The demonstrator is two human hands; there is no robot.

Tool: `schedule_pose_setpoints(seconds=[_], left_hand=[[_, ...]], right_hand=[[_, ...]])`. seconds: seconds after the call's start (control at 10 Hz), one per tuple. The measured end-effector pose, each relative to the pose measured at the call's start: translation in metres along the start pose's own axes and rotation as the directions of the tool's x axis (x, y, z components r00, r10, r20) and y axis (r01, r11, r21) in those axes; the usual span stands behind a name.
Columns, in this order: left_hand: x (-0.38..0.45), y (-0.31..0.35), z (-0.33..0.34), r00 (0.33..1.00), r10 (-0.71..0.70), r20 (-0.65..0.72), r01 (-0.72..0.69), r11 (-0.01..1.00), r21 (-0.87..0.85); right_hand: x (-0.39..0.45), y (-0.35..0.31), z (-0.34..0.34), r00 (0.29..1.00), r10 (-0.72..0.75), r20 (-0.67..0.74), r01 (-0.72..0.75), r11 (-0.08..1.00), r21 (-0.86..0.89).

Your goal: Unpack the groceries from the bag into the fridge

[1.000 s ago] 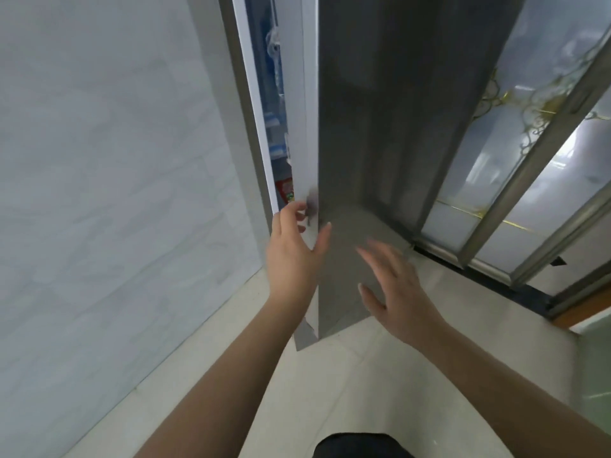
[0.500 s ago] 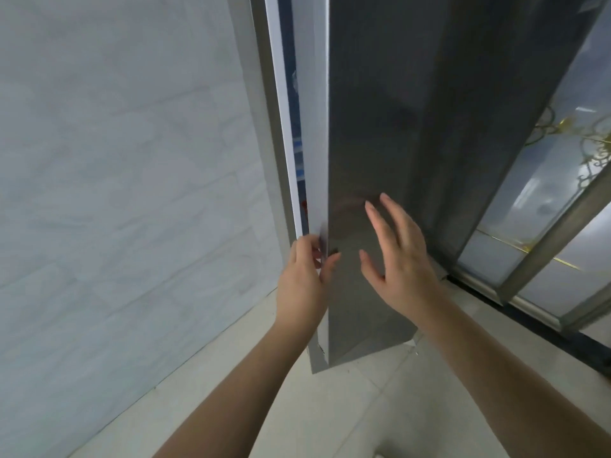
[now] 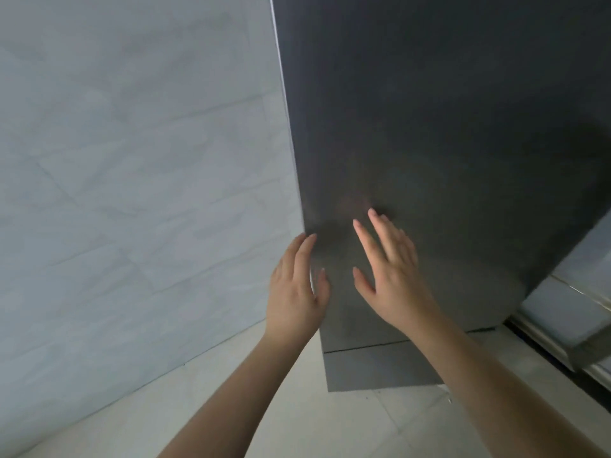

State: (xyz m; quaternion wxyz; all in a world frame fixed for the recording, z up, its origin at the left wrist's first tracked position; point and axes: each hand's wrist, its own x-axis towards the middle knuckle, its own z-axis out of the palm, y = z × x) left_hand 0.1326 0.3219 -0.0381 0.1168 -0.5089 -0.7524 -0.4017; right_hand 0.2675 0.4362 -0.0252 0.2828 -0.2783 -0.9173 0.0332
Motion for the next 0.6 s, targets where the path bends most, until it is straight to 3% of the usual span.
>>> schedule_pose_setpoints(seconds=[0.1, 0.2, 0.6], left_hand=[[0.005, -0.006, 0.005, 0.985, 0.08, 0.153, -0.104, 0.982, 0.157], [0.009, -0.013, 0.006, 0.965, -0.036, 0.26, -0.024, 0.974, 0.224], [-0.02, -0.055, -0.061, 0.888, -0.321, 0.331, 0.084, 0.819, 0.568]], right_hand=[[0.011, 0.008, 0.008, 0.996, 0.007, 0.085, -0.008, 1.0, 0.011], [0.014, 0.01, 0.011, 0.991, 0.006, 0.135, -0.004, 1.0, -0.012], [0.023, -0.036, 0.021, 0.986, -0.042, 0.162, 0.025, 0.994, 0.104]])
